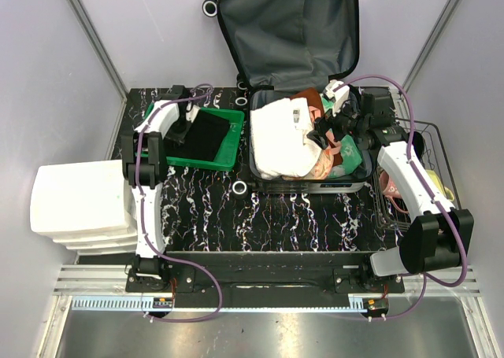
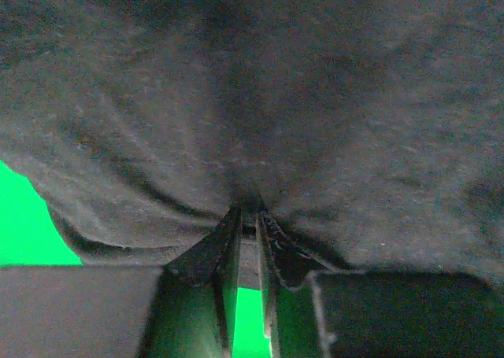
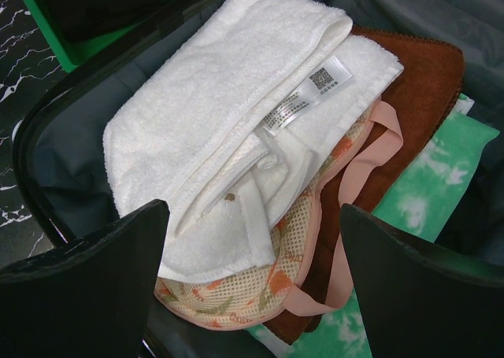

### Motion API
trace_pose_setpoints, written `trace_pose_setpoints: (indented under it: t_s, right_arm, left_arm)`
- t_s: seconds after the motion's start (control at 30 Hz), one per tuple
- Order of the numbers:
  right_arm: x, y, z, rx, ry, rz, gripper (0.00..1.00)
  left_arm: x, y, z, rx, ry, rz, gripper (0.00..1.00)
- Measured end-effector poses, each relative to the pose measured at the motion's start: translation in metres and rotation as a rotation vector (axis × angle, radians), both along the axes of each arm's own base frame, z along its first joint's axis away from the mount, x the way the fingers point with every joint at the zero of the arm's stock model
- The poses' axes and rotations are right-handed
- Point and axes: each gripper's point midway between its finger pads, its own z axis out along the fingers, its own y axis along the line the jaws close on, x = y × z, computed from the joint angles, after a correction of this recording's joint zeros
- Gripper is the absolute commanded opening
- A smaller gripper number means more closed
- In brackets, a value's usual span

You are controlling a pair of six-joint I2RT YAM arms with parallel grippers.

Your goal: Open, take out, and arrange the luggage

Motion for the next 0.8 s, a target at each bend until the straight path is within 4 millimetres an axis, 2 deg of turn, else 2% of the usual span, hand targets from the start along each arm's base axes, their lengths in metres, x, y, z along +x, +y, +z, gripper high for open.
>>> trace_pose_setpoints:
  t_s: [0.2,0.3,0.33,0.43,0.47,0.57,0.63,0.7,0.8]
  right_arm:
    - [0.000,0.000,0.000,-0.002,0.002,-0.002,1.00]
    - [-0.002,-0.001,-0.003,-0.004,0.019,-0.008,1.00]
    - [-0.003,-0.001,-0.004,-0.002,0.033,-0.009,0.99]
    - [-0.002,0.002,-0.006,0.018,0.084,-0.011,0.92]
    - [-0.001,0.003,-0.005,0.028,0.097,-0.011,0.91]
    - [0.002,0.010,-0.006,0.074,0.163,-0.015,0.87]
    - [0.003,0.013,-0.009,0.099,0.209,-0.024,0.86]
    - [0.003,0.016,-0.014,0.119,0.250,-0.034,0.86]
    - [0.004,0.022,-0.027,0.121,0.306,-0.064,0.92]
  left_arm:
    - [-0.029,-0.012,-0.005,-0.053,0.070,0.042,0.13]
    - [-0.044,-0.021,-0.001,-0.108,0.101,0.066,0.31]
    - [-0.049,-0.024,0.000,-0.126,0.116,0.073,0.45]
    - [-0.053,-0.035,0.008,-0.189,0.136,0.081,0.58]
    - [-0.052,-0.039,0.012,-0.208,0.131,0.073,0.60]
    - [-0.036,-0.056,0.039,-0.301,0.064,0.027,0.64]
    - [-0.026,-0.070,0.065,-0.374,-0.008,-0.029,0.65]
    - [-0.022,-0.080,0.094,-0.423,-0.079,-0.075,0.66]
    - [-0.020,-0.101,0.142,-0.517,-0.192,-0.174,0.67]
